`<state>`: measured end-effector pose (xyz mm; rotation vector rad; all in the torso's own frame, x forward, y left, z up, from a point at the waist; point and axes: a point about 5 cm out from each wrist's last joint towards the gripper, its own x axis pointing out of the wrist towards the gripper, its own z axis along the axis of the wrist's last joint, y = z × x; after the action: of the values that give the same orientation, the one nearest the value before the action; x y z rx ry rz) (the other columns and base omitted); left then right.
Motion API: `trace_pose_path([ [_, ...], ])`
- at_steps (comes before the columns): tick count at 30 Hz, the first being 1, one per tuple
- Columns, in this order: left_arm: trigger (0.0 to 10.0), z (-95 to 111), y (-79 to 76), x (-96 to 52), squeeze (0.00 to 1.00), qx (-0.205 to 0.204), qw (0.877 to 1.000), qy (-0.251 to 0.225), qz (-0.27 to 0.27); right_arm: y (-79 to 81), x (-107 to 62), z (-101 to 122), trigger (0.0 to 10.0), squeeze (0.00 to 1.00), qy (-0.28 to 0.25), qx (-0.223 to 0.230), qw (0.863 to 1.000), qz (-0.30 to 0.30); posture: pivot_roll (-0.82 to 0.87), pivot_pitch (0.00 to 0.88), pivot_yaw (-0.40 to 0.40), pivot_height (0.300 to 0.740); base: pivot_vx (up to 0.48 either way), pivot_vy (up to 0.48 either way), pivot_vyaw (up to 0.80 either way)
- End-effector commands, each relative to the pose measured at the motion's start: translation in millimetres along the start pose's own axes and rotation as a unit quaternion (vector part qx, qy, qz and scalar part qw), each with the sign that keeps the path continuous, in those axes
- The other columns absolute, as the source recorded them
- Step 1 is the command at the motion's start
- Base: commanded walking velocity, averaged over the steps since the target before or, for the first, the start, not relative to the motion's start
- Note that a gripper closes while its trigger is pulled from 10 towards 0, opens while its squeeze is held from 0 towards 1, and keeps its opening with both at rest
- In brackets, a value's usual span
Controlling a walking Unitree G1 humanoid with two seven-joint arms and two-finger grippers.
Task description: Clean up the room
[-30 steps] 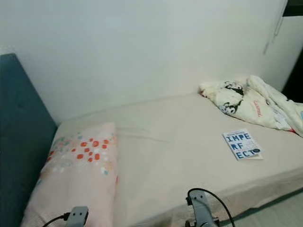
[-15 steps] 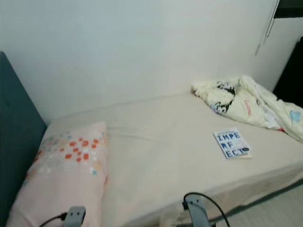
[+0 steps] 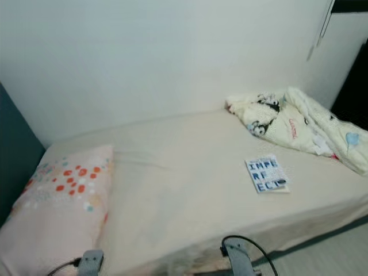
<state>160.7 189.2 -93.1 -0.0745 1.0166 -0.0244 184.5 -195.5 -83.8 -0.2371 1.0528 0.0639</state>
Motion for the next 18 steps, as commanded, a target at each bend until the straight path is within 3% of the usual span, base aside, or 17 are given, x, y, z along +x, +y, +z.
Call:
trace_pose_path([
  [1,10.0,1.4,4.7,-0.6,0.0,0.006,1.0,0.001,0.005,2.8,0.2,1.5,10.0,0.0,-0.003,0.002,1.0,0.002,-0.04,0.0,0.006,0.74,0.0,-0.48,0.0],
  [4,10.0,1.9,5.1,-0.6,0.0,0.008,1.0,0.001,0.005,1.7,0.1,2.2,10.0,0.0,-0.01,0.001,1.0,0.004,-0.04,0.0,0.006,0.74,0.0,-0.48,0.0],
  [18,10.0,2.7,2.9,0.0,0.0,0.009,1.0,0.001,0.002,-1.7,-0.3,-0.6,10.0,0.0,-0.006,-0.004,1.0,0.0,-0.05,0.0,0.009,0.74,0.0,-0.48,0.76],
])
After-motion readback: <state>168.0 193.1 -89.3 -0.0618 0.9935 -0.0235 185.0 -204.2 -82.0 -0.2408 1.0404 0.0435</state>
